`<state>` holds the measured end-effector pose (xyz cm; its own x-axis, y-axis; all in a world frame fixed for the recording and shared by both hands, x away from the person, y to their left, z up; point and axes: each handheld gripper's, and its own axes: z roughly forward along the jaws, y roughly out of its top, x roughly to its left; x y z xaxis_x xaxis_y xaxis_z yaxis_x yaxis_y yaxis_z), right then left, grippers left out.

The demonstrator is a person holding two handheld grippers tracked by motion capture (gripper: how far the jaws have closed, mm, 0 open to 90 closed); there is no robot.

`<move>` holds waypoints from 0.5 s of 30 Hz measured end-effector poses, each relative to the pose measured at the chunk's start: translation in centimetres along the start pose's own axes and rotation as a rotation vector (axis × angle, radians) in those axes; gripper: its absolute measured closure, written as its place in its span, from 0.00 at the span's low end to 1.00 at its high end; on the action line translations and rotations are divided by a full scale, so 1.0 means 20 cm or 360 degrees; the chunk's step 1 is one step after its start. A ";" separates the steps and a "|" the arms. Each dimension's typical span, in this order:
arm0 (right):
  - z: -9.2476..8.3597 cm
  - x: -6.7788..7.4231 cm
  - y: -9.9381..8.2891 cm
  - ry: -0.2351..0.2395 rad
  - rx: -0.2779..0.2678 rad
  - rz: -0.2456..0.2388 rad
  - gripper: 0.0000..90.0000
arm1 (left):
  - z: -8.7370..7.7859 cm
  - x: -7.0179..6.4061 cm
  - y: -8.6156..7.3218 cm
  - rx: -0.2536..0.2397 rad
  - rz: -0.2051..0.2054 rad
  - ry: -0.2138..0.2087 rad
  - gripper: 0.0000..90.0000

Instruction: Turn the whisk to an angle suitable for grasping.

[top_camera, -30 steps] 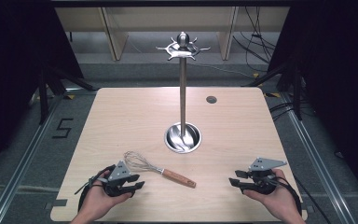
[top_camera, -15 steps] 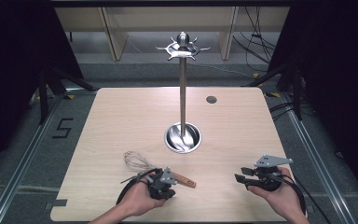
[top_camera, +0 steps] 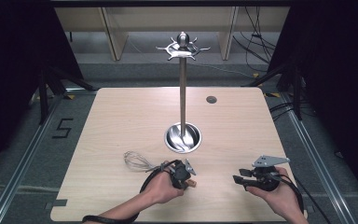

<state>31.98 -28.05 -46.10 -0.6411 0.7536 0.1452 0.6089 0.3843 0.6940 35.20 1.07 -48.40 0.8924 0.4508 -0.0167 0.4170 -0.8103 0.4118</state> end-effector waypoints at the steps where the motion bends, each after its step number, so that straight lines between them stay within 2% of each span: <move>1: 0.00 0.00 0.00 -0.0004 -0.0004 0.0002 0.66 | 0.01 0.01 0.02 -0.0010 -0.0008 0.0010 0.99; 2: 0.00 0.01 0.00 0.0004 0.0008 0.0044 0.66 | 0.02 0.02 0.04 -0.0011 -0.0014 0.0004 0.99; 4: 0.00 0.00 0.00 -0.0003 0.0004 0.0022 0.66 | 0.04 0.04 0.08 -0.0009 -0.0005 0.0010 0.99; 5: 0.00 0.00 0.00 -0.0010 -0.0006 -0.0004 0.66 | 0.04 0.04 0.09 -0.0011 -0.0037 0.0014 0.99; 6: 0.00 0.00 0.00 -0.0006 0.0009 0.0018 0.66 | 0.05 0.05 0.12 -0.0009 -0.0010 0.0028 0.99; 8: 0.00 -0.01 -0.01 -0.0003 -0.0002 0.0014 0.66 | 0.07 0.06 0.16 -0.0016 -0.0021 0.0035 0.99; 9: 0.00 0.00 -0.01 0.0004 0.0008 0.0063 0.66 | 0.08 0.07 0.17 -0.0017 -0.0025 0.0041 0.99; 11: 0.00 -0.01 -0.01 0.0003 0.0001 0.0040 0.65 | 0.09 0.08 0.21 -0.0008 -0.0005 0.0060 0.99; 12: -0.01 -0.01 -0.01 0.0007 -0.0006 0.0056 0.65 | 0.09 0.09 0.22 -0.0021 0.0003 0.0051 0.99; 13: -0.01 -0.02 -0.01 0.0007 -0.0041 0.0016 0.65 | 0.10 0.09 0.23 -0.0040 0.0000 0.0051 0.99; 15: -0.02 -0.03 -0.01 0.0062 -0.0088 0.0065 0.64 | 0.08 0.09 0.23 -0.0068 0.0003 0.0026 0.99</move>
<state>32.06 -28.70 -46.06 -0.6347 0.7463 0.2006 0.6089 0.3230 0.7245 39.01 -2.50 -48.03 0.8902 0.4555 -0.0011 0.4072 -0.7947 0.4502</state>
